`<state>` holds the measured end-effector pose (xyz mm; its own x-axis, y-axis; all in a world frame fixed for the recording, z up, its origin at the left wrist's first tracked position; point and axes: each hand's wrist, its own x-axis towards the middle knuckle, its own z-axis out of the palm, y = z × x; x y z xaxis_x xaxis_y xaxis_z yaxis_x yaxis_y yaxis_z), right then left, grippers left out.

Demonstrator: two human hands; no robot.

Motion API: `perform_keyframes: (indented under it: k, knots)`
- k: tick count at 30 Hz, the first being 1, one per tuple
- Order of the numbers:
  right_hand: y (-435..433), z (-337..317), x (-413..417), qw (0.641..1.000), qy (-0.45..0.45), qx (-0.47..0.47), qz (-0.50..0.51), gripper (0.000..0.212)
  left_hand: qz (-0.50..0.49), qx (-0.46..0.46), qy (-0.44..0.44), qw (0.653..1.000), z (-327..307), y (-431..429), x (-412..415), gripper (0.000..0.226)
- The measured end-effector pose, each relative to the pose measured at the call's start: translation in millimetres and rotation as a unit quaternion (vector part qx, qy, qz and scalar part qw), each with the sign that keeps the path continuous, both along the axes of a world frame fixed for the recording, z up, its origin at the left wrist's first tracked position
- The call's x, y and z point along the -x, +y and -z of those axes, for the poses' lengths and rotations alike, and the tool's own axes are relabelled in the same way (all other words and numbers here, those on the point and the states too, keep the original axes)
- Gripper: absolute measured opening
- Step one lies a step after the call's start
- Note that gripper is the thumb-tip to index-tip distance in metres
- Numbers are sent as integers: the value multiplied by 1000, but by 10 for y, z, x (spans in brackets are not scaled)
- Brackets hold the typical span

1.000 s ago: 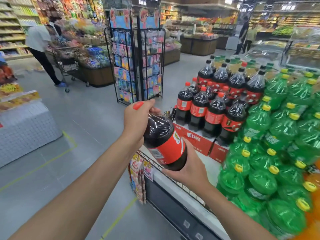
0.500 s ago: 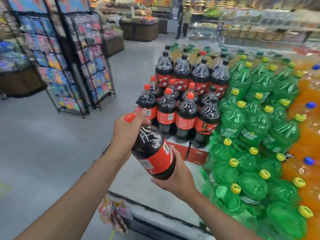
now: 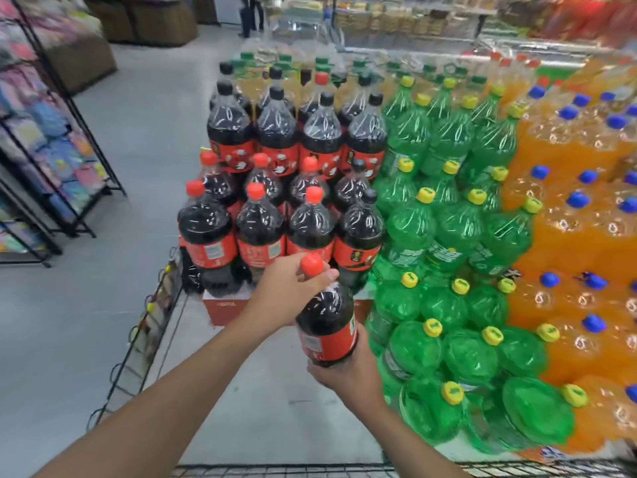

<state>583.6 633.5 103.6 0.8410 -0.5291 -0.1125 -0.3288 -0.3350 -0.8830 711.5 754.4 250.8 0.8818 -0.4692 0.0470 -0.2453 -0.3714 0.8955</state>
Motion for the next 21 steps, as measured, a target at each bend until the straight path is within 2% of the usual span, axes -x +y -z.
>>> perform_keyframes:
  k: [3,11,14,19,21]
  knots:
    - [-103,288,-190,998,35,-14,44,81,9,-11,-3,1000,250,-286,-63,17]
    - [-409,776,-543,972,186,-89,115,75,49,-74,-16,996,711,-775,-130,31]
    - [-499,977,-672,961,191,-148,136,72,51,-92,-20,994,829,-907,-176,35]
    - [-650,1711,-885,952,176,-194,155,91,47,-103,-18,993,958,-1056,-262,47]
    - [-673,1784,-956,950,165,-209,162,87,52,-99,-18,994,998,-1093,-295,39]
